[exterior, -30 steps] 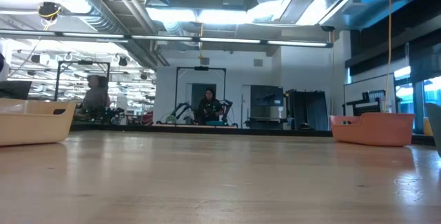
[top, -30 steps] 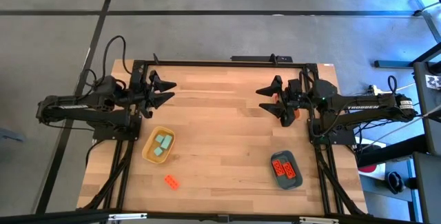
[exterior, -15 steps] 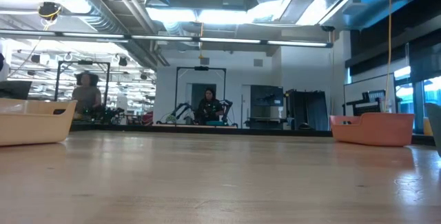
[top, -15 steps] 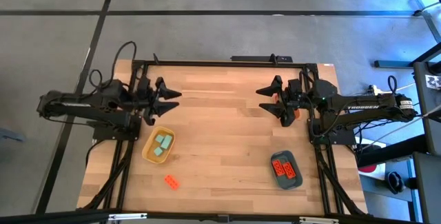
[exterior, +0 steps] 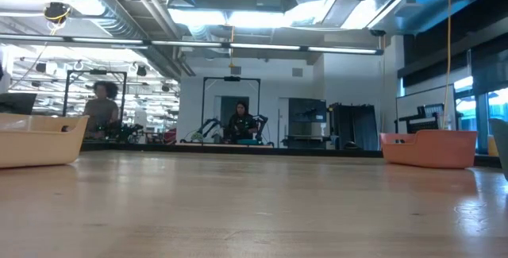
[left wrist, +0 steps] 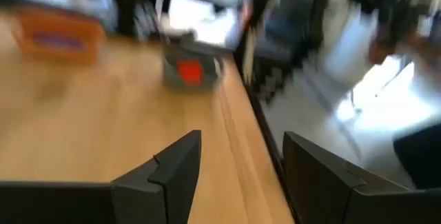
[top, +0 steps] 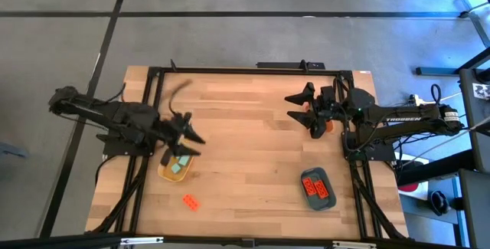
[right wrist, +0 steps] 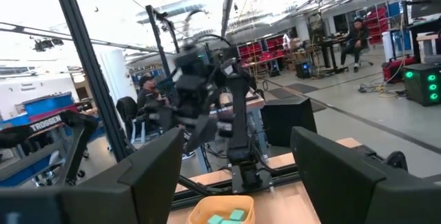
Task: Sort & place blocks by color
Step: Put the orange game piece into the blue bin
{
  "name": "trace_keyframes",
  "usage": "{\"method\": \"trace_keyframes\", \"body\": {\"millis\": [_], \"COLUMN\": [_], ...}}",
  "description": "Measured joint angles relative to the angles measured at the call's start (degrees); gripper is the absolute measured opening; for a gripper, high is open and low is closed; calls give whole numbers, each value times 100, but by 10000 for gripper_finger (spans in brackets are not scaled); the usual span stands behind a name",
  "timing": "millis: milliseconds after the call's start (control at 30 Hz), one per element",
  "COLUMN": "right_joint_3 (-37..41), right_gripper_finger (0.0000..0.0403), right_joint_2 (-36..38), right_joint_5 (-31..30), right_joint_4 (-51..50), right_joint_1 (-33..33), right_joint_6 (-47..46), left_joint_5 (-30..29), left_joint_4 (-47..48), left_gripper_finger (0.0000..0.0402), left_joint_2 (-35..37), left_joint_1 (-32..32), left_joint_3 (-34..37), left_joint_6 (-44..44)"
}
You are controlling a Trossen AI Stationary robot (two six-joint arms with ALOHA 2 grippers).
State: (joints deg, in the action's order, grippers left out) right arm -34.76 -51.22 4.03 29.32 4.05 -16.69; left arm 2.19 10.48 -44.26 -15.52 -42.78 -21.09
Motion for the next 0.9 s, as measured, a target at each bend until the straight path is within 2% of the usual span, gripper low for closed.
{"method": "trace_keyframes", "body": {"millis": [167, 333, 433, 633, 900], "right_joint_3": [0, 0, 0, -2, -2], "right_gripper_finger": [273, 273, 273, 273, 273], "right_joint_2": [0, 0, 0, 0, -1], "right_joint_5": [2, 7, 57, 219, 221], "right_joint_4": [1, -30, -33, -37, -44], "right_joint_1": [0, 0, 0, 0, 0], "right_joint_6": [-111, -111, -120, -122, -122], "left_joint_5": [-259, -916, -1186, -626, -422], "left_joint_4": [1346, 2657, 3285, 4374, 4437], "left_gripper_finger": [197, 197, 197, 209, 264], "left_joint_2": [-1052, -2387, -3096, -4248, -5080], "left_joint_1": [-1062, -2234, -2706, -2880, -2862], "left_joint_3": [-1013, -2111, -2673, -3535, -3642], "left_joint_6": [-89, -23, -174, -691, -390]}}
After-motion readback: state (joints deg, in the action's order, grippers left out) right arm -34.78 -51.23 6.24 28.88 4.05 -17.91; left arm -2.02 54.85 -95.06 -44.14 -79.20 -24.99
